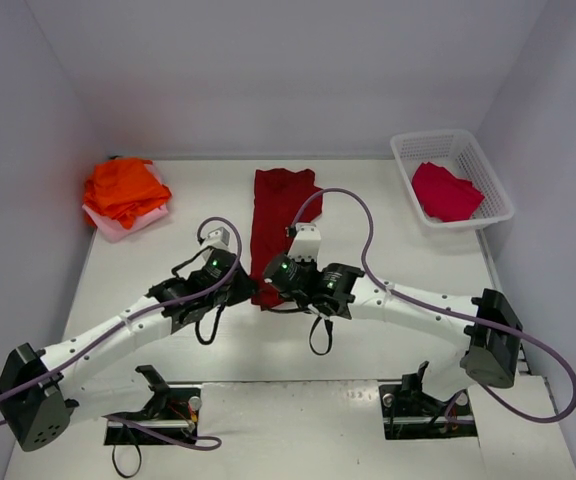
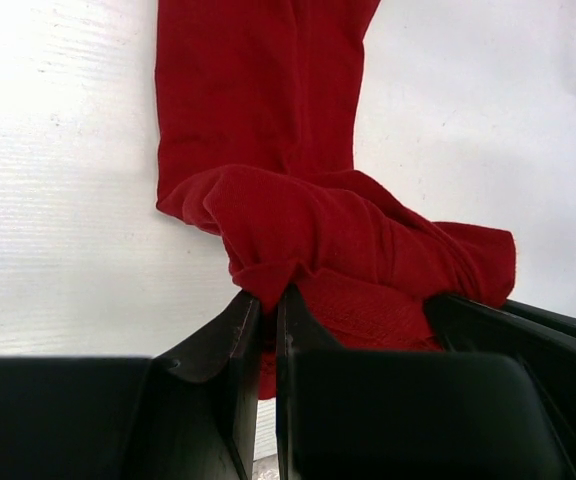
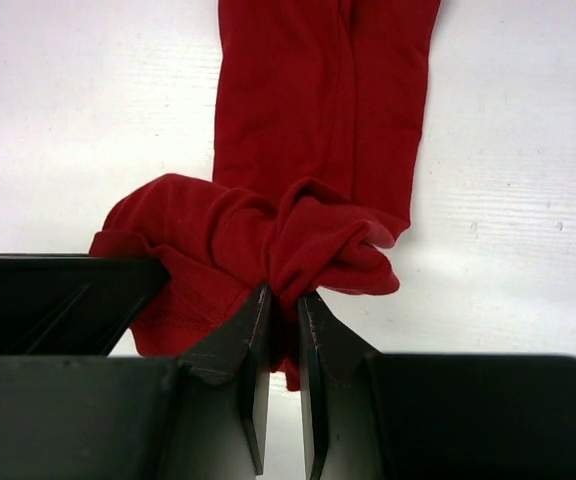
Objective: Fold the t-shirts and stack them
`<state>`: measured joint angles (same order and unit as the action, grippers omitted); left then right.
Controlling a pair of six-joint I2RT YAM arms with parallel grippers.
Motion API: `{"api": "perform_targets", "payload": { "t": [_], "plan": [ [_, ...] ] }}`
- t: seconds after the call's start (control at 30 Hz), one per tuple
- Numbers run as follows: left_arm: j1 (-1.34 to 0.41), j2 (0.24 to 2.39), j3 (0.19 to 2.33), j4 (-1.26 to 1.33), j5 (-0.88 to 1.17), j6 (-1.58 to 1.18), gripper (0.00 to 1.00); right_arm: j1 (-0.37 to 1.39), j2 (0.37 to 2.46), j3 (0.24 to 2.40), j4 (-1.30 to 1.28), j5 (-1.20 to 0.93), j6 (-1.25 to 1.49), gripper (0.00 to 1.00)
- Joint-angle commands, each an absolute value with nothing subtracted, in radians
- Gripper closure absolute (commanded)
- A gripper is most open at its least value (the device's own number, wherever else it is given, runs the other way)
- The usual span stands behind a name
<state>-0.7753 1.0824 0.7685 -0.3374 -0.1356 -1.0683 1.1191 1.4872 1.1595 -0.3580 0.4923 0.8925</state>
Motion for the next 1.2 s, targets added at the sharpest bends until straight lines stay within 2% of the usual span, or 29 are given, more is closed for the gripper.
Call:
{"api": "perform_targets", "payload": {
  "t": [0.0, 1.17],
  "plan": [
    [-0.759, 1.109, 0.821, -0.316, -0.155, -1.028, 1.00, 1.101, 1.497, 1.207, -0.370, 0.565, 0.861, 1.00],
    [-0.620, 1.301, 0.908, -0.203, -0.023, -0.937, 1.00, 0.976, 1.603, 1.276, -0.308, 0.525, 0.749, 1.00]
  ]
}}
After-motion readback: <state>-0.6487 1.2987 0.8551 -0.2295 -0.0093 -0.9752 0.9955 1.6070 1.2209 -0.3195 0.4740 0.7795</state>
